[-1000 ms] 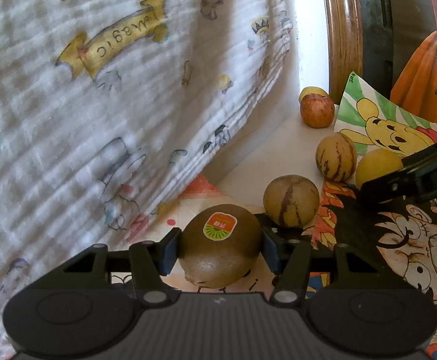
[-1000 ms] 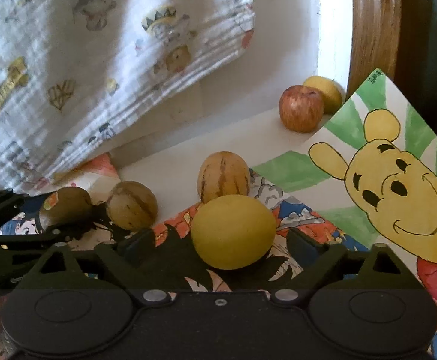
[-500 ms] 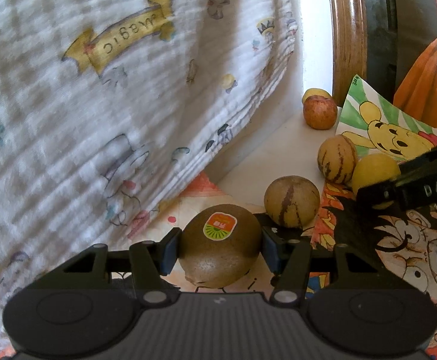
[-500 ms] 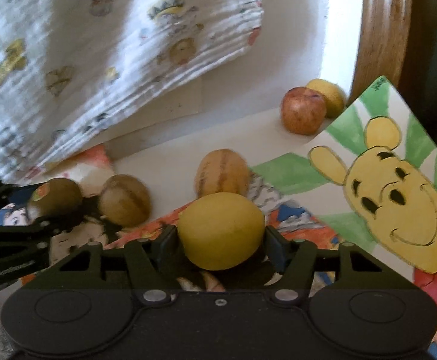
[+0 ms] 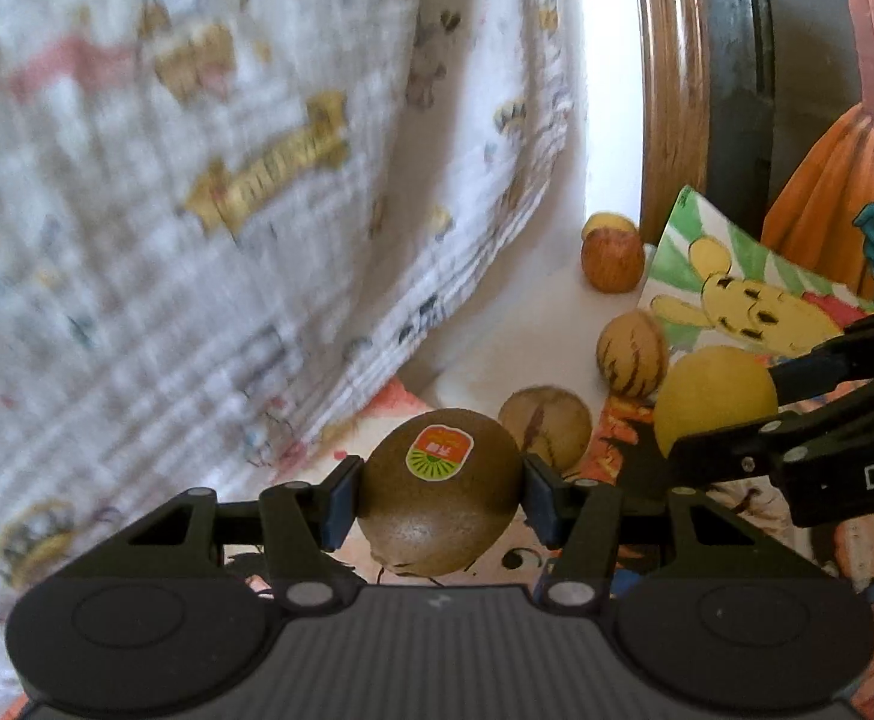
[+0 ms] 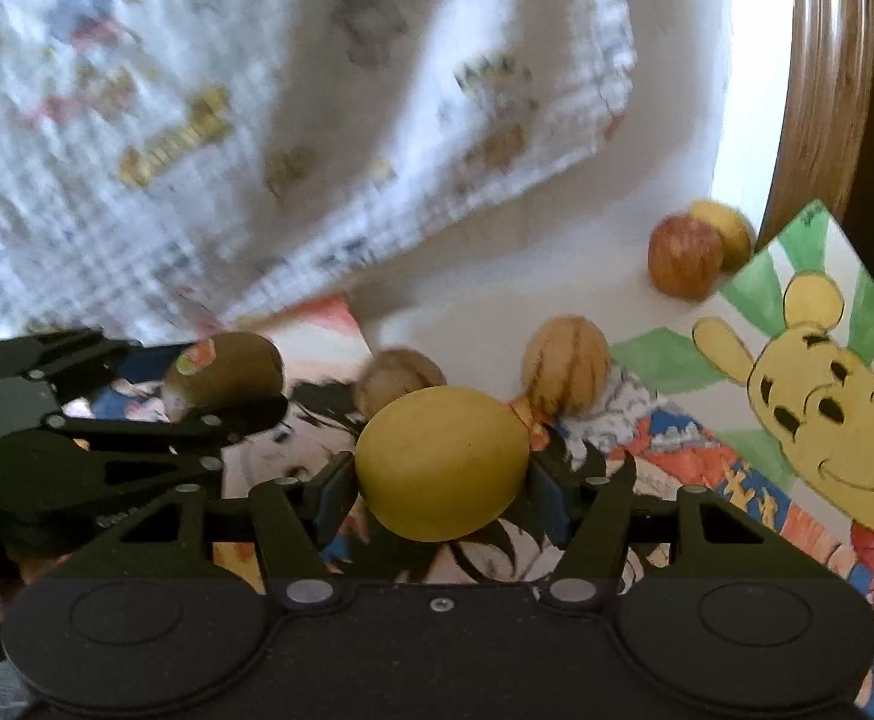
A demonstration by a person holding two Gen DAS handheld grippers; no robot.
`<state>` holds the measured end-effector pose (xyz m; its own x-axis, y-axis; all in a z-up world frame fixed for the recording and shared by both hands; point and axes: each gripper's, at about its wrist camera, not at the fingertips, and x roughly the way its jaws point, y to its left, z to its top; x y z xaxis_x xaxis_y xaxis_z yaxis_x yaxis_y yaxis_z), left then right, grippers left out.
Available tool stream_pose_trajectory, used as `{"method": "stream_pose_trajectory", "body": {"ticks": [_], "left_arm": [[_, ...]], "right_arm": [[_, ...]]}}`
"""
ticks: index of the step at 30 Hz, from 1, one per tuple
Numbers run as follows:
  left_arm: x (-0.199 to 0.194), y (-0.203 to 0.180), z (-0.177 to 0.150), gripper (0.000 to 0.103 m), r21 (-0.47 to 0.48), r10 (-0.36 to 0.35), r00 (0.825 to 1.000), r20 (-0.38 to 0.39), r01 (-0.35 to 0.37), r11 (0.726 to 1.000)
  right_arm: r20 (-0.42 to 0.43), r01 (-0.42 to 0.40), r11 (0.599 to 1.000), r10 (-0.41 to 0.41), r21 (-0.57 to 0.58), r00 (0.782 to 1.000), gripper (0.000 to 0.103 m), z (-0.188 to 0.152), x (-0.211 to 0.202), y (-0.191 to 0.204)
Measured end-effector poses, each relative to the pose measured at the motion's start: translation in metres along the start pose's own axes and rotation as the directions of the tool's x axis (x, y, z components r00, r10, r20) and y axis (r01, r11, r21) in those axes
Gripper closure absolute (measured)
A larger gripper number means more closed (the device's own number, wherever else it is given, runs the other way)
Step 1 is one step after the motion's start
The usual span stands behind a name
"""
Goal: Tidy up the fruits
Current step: 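Grasp the kiwi with the sticker using the left tool while the right tool grasps a yellow fruit, then carry the kiwi and the yellow fruit back toward the metal tray with both tools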
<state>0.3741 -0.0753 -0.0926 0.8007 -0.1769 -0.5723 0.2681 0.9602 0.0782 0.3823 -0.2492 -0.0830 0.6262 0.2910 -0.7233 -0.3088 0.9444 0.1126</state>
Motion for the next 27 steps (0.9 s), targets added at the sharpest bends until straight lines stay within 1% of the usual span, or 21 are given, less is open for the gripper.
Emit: {"method": "stream_pose_trajectory", "body": {"ticks": [7,14,20,27], "left_arm": [[-0.048,-0.002,0.013,0.043,-0.017,0.007,0.998,0.056,-0.006,1.0],[-0.108,-0.004,0.028,0.043,-0.018,0.006,0.993,0.12,-0.004,1.0],[-0.164,-0.007,0.04,0.043,-0.027,0.014,0.981,0.192,-0.009,1.0],[-0.227,-0.013,0.041,0.043,-0.027,0.006,0.966,0.257,0.001,1.0]], "right_arm": [[0.095,-0.011,1.0,0.011,-0.006,0.995,0.04,0.014,-0.063,0.015],[0.183,-0.006,1.0,0.01,-0.021,0.983,0.04,0.024,-0.133,0.037],[0.263,-0.008,1.0,0.015,-0.028,0.965,0.04,0.021,-0.198,0.057],[0.333,-0.022,0.999,0.034,-0.042,0.942,0.04,0.006,-0.264,0.081]]}}
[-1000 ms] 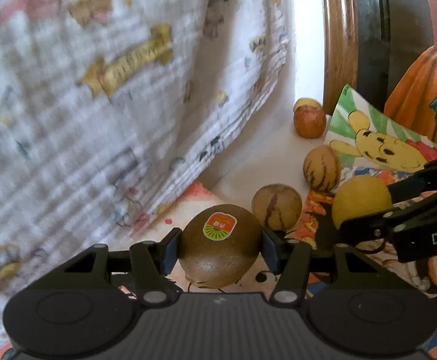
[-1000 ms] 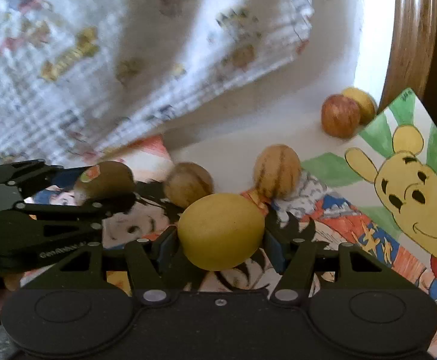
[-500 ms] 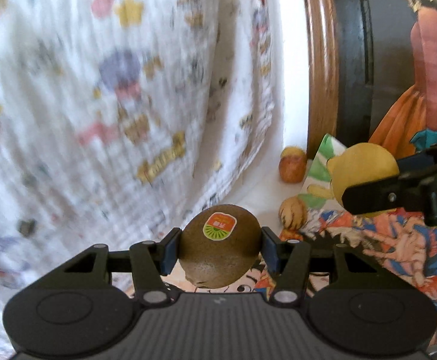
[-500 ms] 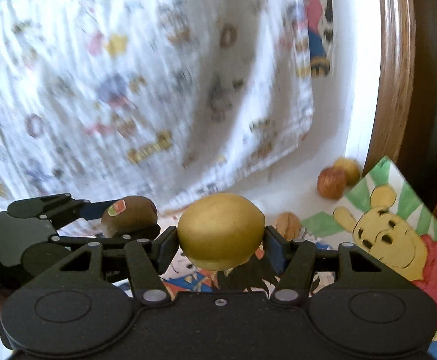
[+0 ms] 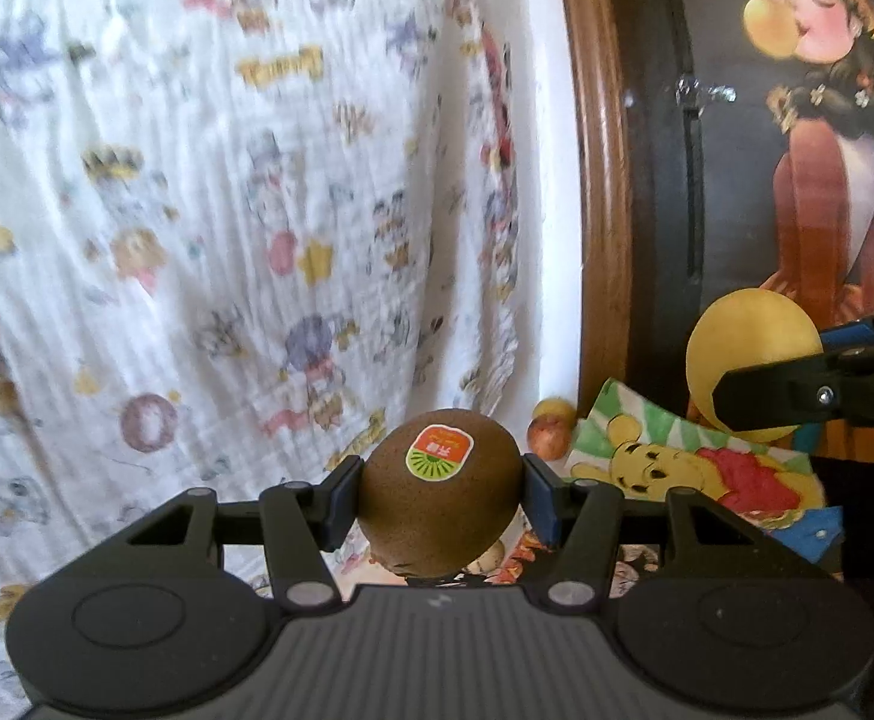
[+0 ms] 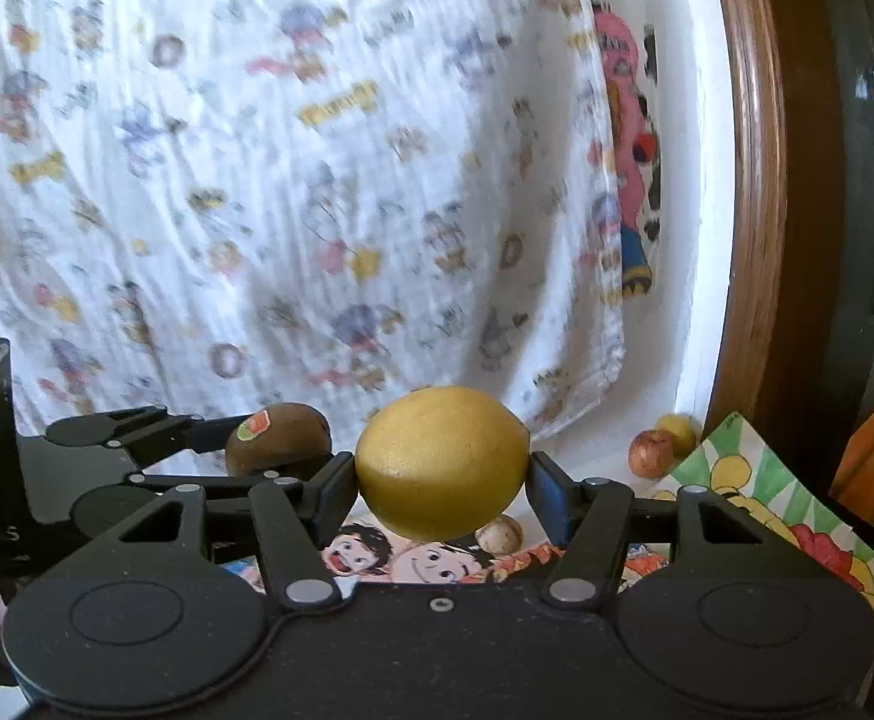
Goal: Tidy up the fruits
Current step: 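Carry the kiwi and the yellow fruit back toward the metal tray with both tools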
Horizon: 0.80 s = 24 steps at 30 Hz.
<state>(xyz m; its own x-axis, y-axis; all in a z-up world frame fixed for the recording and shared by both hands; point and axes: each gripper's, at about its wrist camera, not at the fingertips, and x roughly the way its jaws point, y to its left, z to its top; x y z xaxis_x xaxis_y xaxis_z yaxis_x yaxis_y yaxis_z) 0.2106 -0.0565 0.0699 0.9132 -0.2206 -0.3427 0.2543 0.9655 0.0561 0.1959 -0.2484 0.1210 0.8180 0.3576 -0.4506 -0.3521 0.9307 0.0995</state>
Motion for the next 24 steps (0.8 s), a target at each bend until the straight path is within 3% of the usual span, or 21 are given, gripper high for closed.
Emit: {"method": "stream_pose_trajectory", "body": {"ticks": [13,24], "left_arm": [[-0.09,-0.011,-0.032,0.043,-0.014,0.009,1.0,0.023,-0.009,1.0],[-0.126,-0.018,-0.069,0.043,-0.03,0.006,1.0,-0.005,-0.006,1.0]], "right_arm": [[0.052,-0.049,0.999,0.049,-0.002,0.997,0.04,-0.029,-0.085,0.034],[0.045,-0.047,0.998,0.045,0.03,0.998,0.04,-0.075,-0.121,0.046]]}}
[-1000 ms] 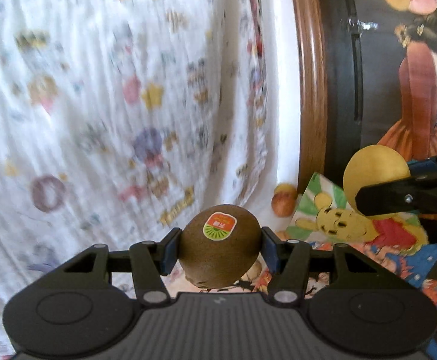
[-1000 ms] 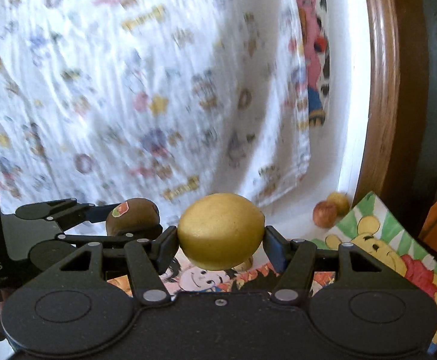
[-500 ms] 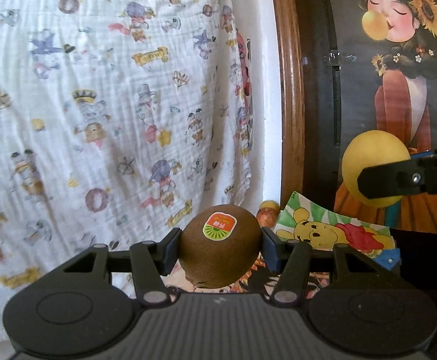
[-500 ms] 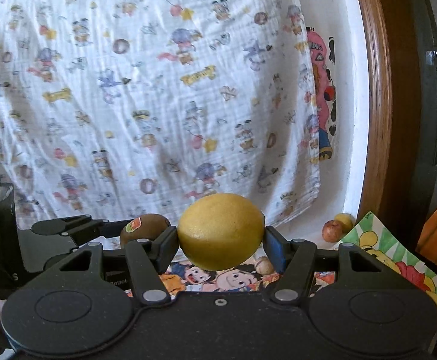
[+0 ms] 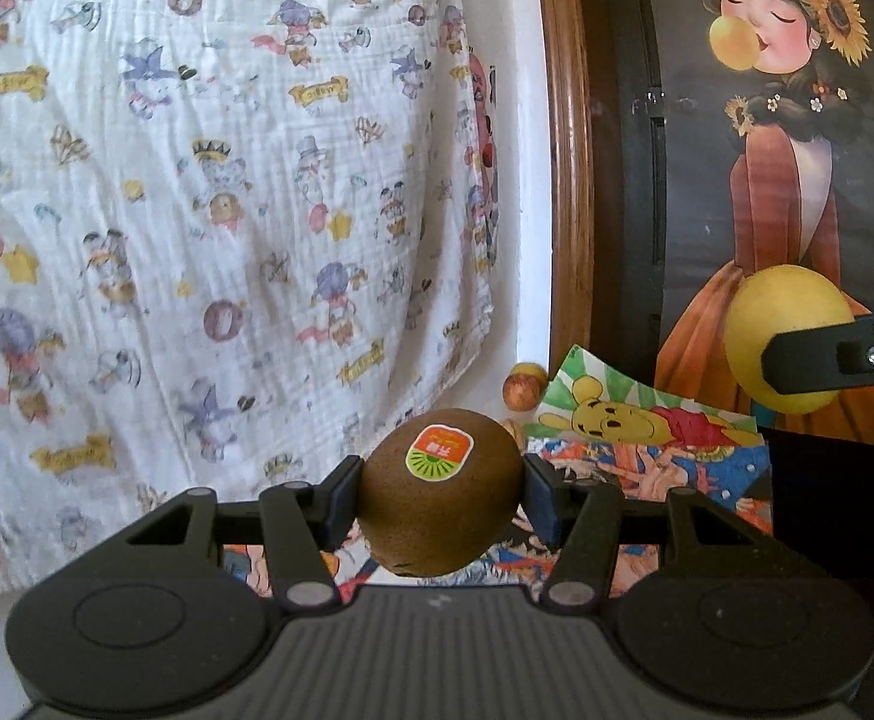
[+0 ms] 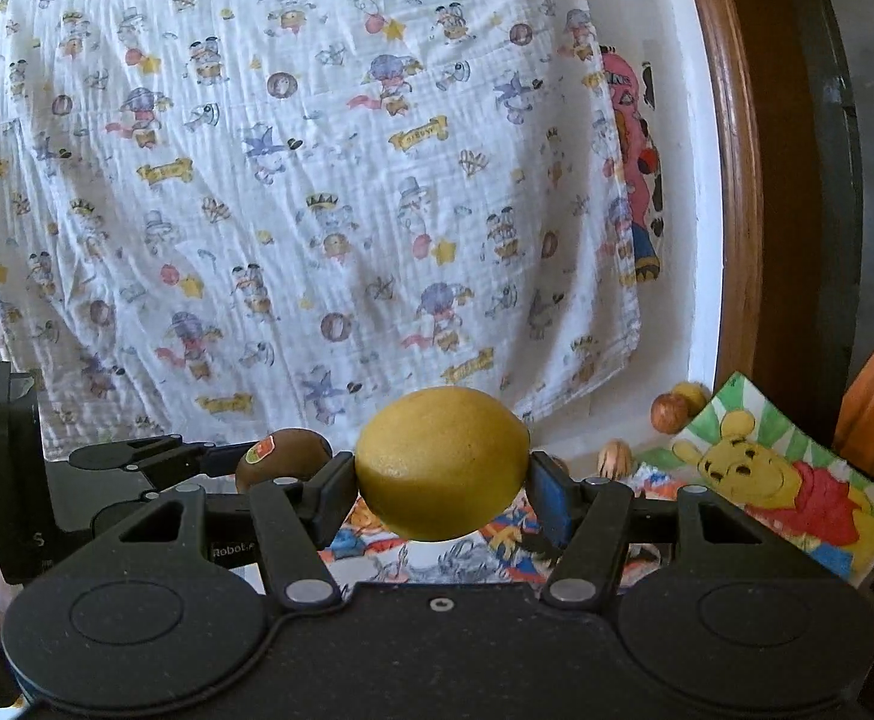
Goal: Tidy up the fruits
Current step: 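Carry the kiwi and the yellow fruit back toward the metal tray with both tools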
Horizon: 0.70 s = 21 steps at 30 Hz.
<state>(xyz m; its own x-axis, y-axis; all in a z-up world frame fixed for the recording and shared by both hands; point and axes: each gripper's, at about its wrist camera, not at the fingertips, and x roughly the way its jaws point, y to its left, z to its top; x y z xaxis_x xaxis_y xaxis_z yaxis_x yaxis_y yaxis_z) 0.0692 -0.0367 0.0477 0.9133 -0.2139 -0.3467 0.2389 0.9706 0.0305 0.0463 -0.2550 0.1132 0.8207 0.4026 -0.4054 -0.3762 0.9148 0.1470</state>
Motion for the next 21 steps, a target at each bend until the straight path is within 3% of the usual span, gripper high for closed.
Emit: {"method": "stream_pose_trajectory", "body": {"ticks": [11,21], "left_arm": [[-0.012,-0.003,-0.04,0.043,-0.027,-0.008,0.998,-0.065,0.006,1.0],[0.002,-0.02,-0.074,0.043,-0.054,-0.054,0.986,-0.159,0.046,0.997]], "right_arm": [[-0.035,0.034,0.997,-0.032,0.064,0.999,0.04,-0.049,-0.012,-0.002],[-0.091,0.094,0.986,-0.082,0.134,0.992,0.04,-0.087,-0.007,-0.023]]}}
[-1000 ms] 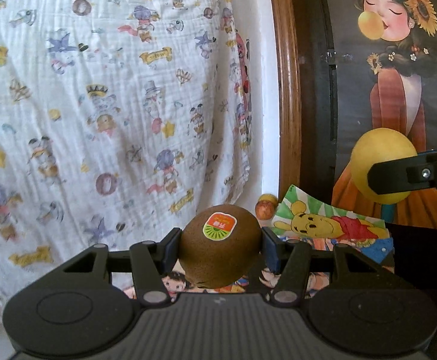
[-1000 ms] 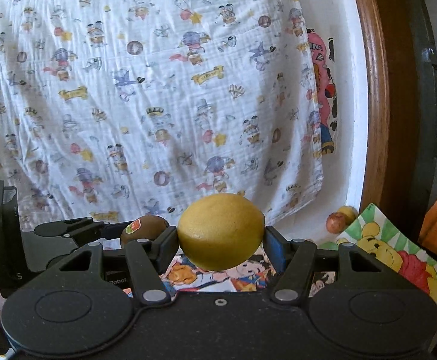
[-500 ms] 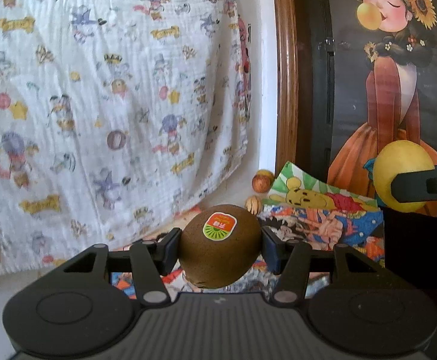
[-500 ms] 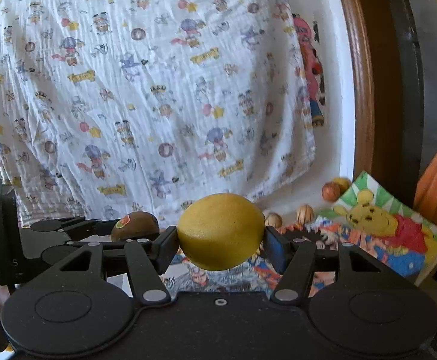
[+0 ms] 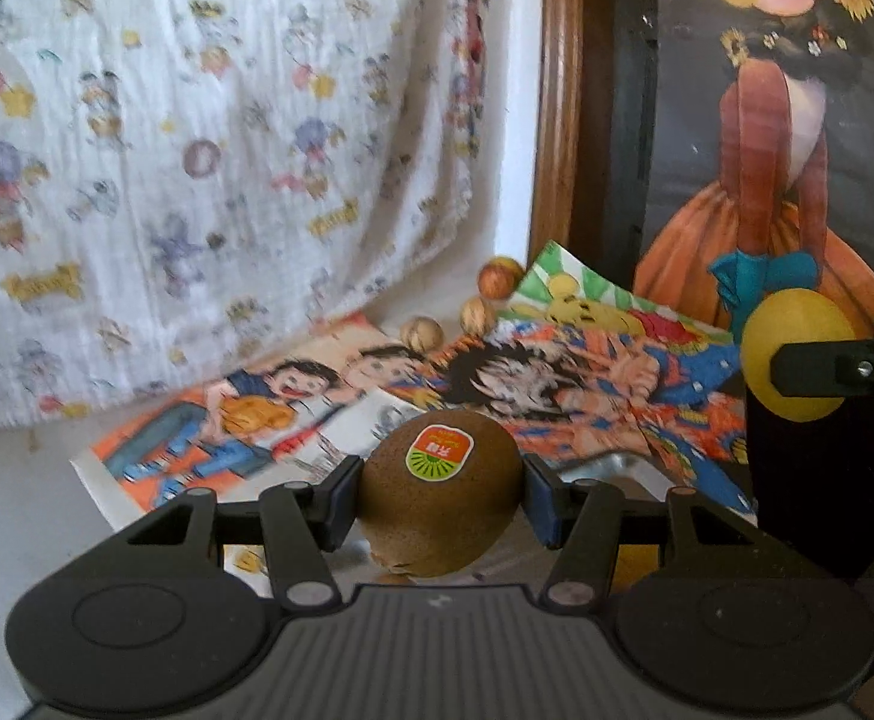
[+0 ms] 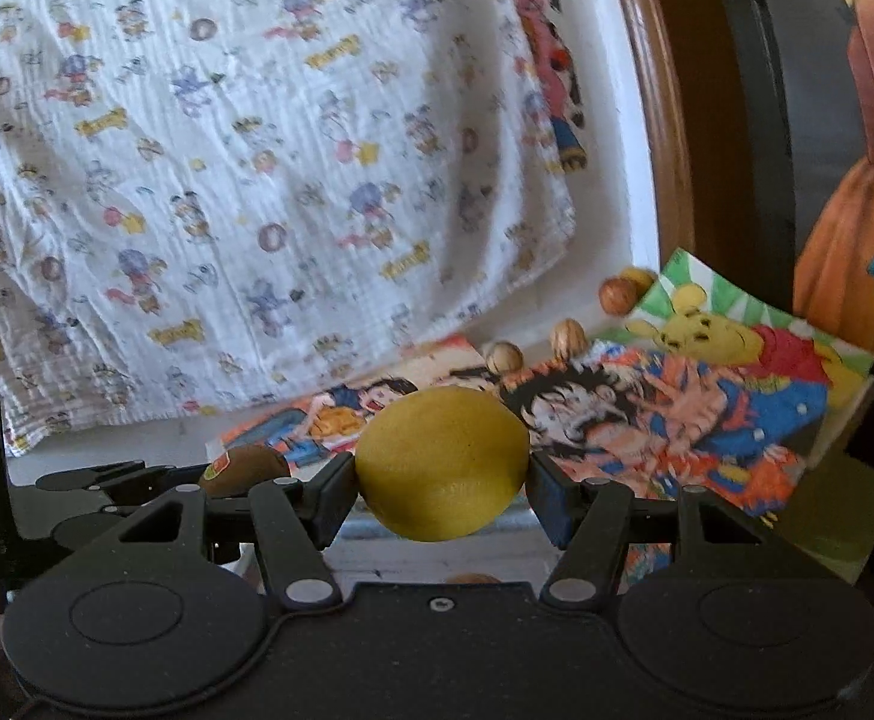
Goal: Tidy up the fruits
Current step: 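Carry the kiwi and the yellow fruit back toward the metal tray with both tools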
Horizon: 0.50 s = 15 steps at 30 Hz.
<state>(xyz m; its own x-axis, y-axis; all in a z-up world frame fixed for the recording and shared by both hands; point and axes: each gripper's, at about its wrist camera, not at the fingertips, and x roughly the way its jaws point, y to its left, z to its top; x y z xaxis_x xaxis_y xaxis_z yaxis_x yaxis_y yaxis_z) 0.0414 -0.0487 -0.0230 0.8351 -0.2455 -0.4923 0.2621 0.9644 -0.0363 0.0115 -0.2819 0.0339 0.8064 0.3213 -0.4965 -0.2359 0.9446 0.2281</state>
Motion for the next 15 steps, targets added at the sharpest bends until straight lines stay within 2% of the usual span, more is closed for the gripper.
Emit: {"method": "stream_pose_trajectory", "body": {"ticks": [6,15], "left_arm": [[0.018,-0.023,-0.013,0.043,0.011,-0.042,0.998,-0.051,0.042,0.999],[0.036,-0.043,-0.035,0.043,0.04,-0.056,0.99,-0.133,0.061,0.997]], "right_arm": [[-0.033,0.038,0.999,-0.037,0.017,0.999,0.04,-0.008,0.011,-0.019],[-0.081,0.052,0.998,-0.05,0.022,0.995,0.04,-0.012,0.041,-0.042]]}}
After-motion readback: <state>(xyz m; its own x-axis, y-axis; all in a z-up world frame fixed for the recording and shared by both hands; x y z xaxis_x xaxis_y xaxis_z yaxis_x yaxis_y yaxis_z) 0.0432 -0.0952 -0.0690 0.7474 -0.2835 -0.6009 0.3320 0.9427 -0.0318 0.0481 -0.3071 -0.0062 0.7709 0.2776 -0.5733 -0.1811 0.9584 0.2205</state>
